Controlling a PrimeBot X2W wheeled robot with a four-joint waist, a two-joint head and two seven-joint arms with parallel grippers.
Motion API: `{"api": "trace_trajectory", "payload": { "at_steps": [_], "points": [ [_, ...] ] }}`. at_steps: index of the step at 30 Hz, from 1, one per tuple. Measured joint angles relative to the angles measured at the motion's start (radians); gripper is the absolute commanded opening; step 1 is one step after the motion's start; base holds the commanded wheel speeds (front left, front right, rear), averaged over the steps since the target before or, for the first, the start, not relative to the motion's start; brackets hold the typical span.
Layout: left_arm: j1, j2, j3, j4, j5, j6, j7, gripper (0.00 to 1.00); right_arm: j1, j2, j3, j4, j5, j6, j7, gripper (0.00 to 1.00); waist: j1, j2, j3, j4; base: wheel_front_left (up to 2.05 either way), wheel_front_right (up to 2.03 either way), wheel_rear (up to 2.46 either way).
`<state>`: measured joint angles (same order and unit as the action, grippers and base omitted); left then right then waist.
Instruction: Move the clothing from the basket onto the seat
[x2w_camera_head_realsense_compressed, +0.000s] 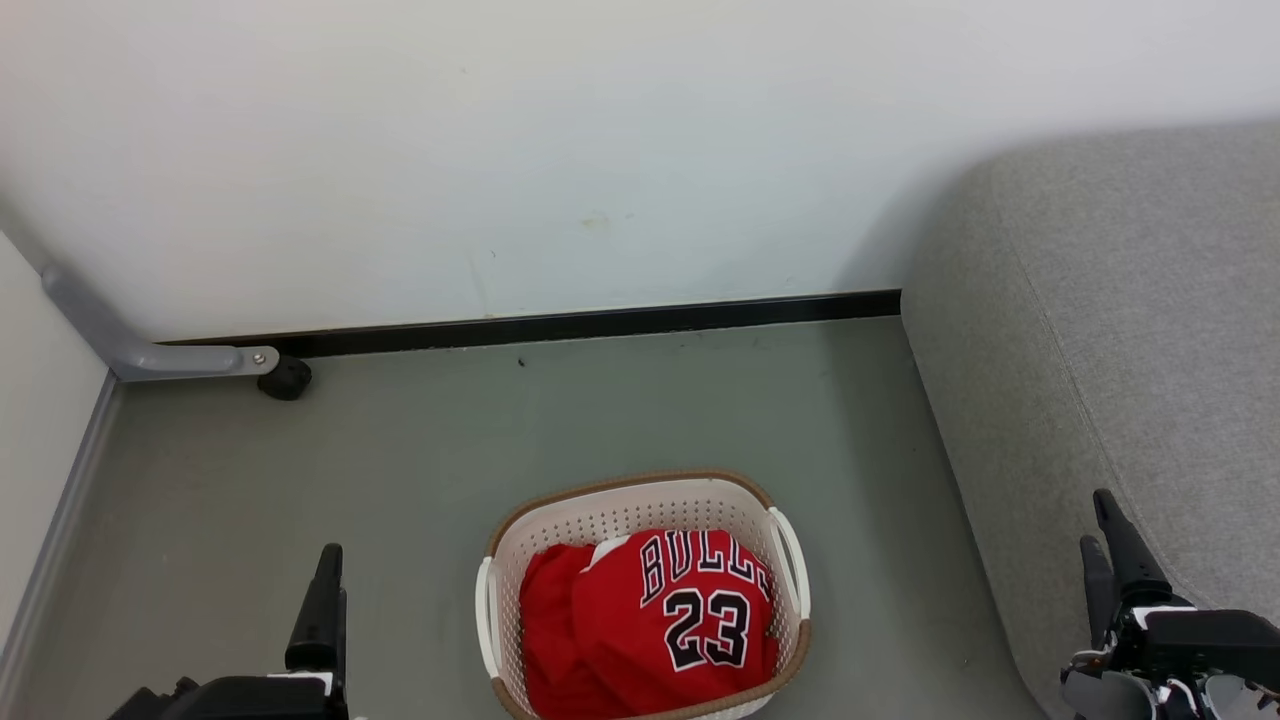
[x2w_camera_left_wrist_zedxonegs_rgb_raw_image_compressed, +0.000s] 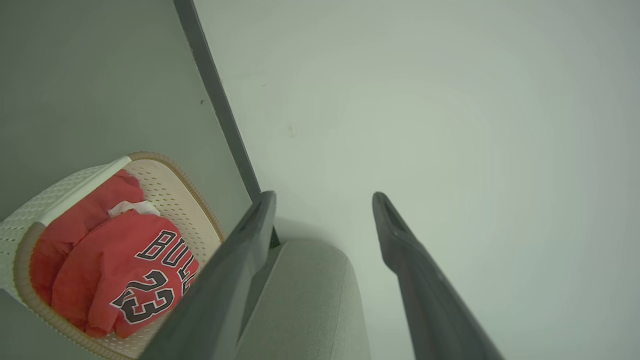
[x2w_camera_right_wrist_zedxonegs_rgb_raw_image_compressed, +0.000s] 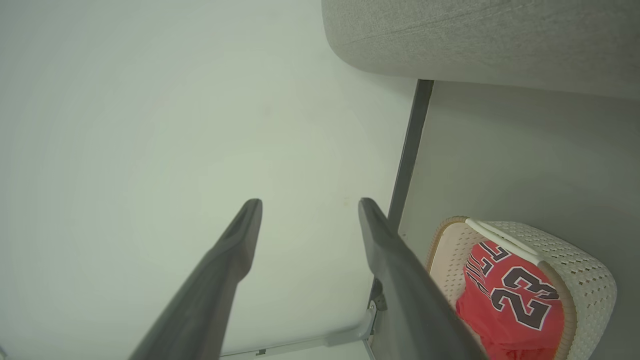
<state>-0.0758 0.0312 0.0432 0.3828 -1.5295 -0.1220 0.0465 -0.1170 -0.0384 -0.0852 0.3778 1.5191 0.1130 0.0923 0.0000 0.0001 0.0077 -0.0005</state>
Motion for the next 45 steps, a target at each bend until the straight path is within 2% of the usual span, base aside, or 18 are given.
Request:
{"api": "trace_trajectory", "payload": {
  "at_steps": [12,31,45],
  "points": [
    [-0.026,0.009,-0.036,0.035,0.134,0.000,-0.046,1.00,-0.040,-0.046,0.086,0.025,-0.112,0.000,-0.045,1.00,0.0000,0.0000,0.001,0.000,0.00,0.00,0.00],
    [-0.045,0.029,-0.110,0.052,0.456,0.023,-0.111,1.00,-0.108,-0.128,0.273,0.081,-0.348,0.001,-0.148,1.00,0.0000,0.0000,-0.001,0.000,0.00,0.00,0.00],
    [-0.063,0.043,-0.151,0.059,0.675,0.044,-0.159,1.00,-0.178,-0.169,0.361,0.146,-0.514,0.002,-0.202,1.00,0.0000,0.0000,-0.001,-0.002,0.00,0.00,0.00]
  ]
}}
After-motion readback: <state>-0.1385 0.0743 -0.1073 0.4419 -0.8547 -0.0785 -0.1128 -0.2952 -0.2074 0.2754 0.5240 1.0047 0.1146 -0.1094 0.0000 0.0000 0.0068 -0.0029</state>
